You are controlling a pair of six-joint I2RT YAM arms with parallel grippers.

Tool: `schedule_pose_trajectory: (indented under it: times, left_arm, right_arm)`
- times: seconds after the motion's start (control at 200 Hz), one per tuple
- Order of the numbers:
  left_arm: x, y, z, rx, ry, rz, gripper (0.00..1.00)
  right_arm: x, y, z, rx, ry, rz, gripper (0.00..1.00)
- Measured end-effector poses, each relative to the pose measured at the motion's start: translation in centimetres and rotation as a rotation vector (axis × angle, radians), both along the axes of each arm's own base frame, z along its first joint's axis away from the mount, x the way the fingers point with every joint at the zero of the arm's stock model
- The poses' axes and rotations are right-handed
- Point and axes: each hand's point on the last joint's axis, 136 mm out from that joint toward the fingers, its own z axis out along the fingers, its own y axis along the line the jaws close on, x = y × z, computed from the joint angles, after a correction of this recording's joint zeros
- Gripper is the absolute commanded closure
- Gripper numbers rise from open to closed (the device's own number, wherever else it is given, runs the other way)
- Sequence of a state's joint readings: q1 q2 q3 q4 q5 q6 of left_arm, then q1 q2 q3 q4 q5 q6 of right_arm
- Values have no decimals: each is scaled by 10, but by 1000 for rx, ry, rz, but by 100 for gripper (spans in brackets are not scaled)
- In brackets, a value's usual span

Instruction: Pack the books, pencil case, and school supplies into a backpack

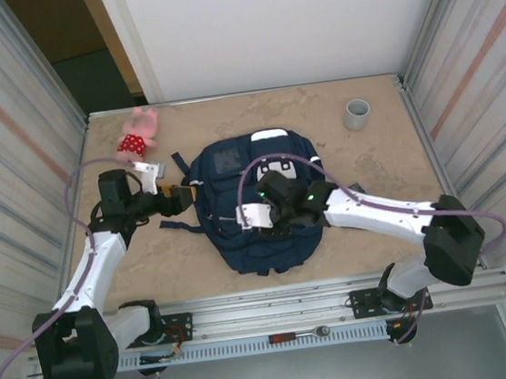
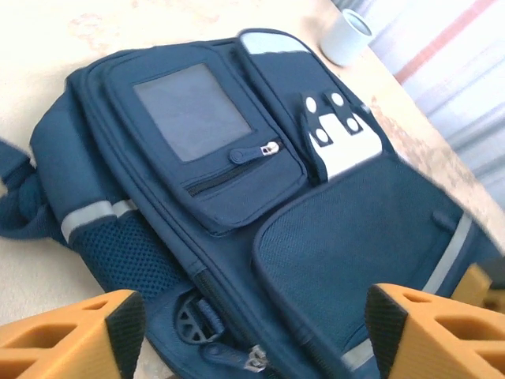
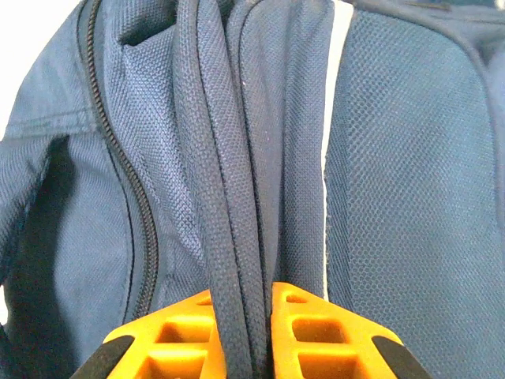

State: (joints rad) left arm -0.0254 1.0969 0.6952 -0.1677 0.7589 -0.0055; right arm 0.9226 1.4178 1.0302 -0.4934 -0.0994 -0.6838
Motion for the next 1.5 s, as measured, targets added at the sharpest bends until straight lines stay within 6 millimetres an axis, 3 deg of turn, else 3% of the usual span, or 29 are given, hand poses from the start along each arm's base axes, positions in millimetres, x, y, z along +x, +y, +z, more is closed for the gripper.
schedule_pose_trajectory:
  times: [0.12,0.261,0.411,0.521,0.641,0.857,1.067,1.308,1.503]
  left_arm:
    - [-5,-7,5,64,-95,-133,41]
    - [-14,-23,5,172,-224,-322,38]
    - [-41,-62,-22,314,-273,-593,36]
    - [-50,-71,-48,361,-223,-702,38]
    - [-52,-67,-68,404,-170,-732,43]
    - [-53,-67,-78,440,-173,-765,47]
    - [-51,-73,-91,460,-168,-794,58]
    - [-50,-80,-89,461,-202,-810,91]
    - [-55,-81,-84,453,-204,-802,100]
  right_arm:
    - [5,-22,23,63,15,39,100]
    - [7,-37,35,103,17,86,100]
    - [6,-39,36,123,36,113,100]
    - [6,-39,35,133,41,117,100]
    - [5,-38,35,139,42,121,100]
    - [5,-37,34,149,43,124,100]
    - [5,-36,32,156,43,124,100]
    - [10,-37,33,178,45,86,100]
    - [16,-37,28,198,58,13,100]
